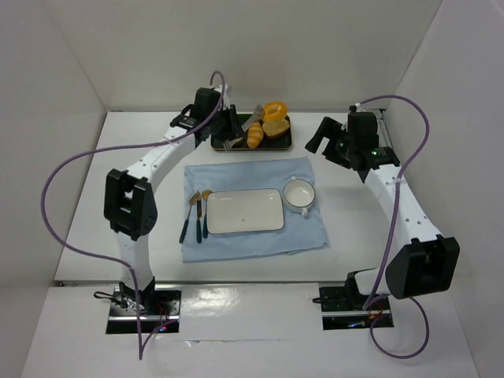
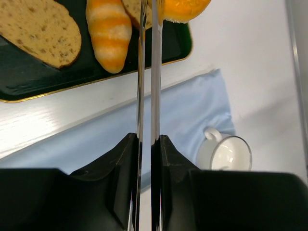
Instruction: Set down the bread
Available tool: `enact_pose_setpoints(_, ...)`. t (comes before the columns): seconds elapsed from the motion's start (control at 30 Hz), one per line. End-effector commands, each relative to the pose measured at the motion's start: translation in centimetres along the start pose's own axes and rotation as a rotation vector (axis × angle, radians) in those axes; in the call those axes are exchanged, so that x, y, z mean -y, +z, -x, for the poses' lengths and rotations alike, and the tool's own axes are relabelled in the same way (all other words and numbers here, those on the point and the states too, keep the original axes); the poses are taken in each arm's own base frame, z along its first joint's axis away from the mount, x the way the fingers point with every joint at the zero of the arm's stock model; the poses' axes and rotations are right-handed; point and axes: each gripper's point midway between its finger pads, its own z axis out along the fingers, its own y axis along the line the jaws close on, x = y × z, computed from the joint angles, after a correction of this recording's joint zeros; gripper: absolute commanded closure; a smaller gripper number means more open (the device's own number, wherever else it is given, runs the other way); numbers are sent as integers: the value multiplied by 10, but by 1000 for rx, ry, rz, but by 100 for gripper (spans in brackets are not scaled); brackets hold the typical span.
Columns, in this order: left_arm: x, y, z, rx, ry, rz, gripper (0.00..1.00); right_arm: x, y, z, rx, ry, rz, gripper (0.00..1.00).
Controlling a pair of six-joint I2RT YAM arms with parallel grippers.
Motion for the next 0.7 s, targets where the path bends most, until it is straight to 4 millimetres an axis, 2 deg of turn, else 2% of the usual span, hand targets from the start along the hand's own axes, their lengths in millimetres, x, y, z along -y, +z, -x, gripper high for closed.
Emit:
enact_pose_setpoints(0.0,46,-76,62,217,37,-110,87,-12,-3,20,61,0,47,1)
enact_pose_setpoints(0.07,44,-89,61,236,45,-94,88,-13,-1,21,60,0,46,1)
enact_pose_setpoints(0.1,40,-90,51,219,50,-85,88,-15,-3,26,70,-1,53,1)
enact_pose_setpoints(0.13,44,-103,54,236,54,-93,88,-14,0,24,63,0,48,1)
enact_pose_setpoints(0.17,38,-103,41,205,59,-78,88,-15,0,26,70,-1,53,1)
enact_pose_setpoints(0.23,35,-112,31,193,56,-72,88,-16,1,29,73,-12,54,1)
enact_pose_setpoints(0.27,37,-116,27,193,71,-70,88,-15,5,27,64,-11,48,1)
enact_pose_setpoints(0.37,40,-135,4,161,84,-71,88,-18,7,38,84,-34,48,1)
enact_pose_setpoints(0.4,49,-146,-2,160,105,-87,88,-17,8,40,83,-33,37,1)
enact_pose_setpoints(0.43,47,-148,-16,128,105,-83,88,-22,4,50,111,-44,42,1)
enact_pose_setpoints(0.5,46,-153,-44,79,116,-51,88,-20,11,53,100,-42,22,1)
enact_pose_setpoints(0.53,46,-157,-52,70,122,-44,88,-24,9,63,124,-53,24,1)
enact_pose_setpoints(0.57,50,-172,-55,85,130,-49,88,-25,11,65,120,-52,22,1)
enact_pose_setpoints(0.63,49,-181,-81,39,147,-27,88,-23,18,69,117,-50,2,1)
enact_pose_setpoints(0.67,53,-196,-83,56,148,-35,88,-28,17,78,134,-61,11,1)
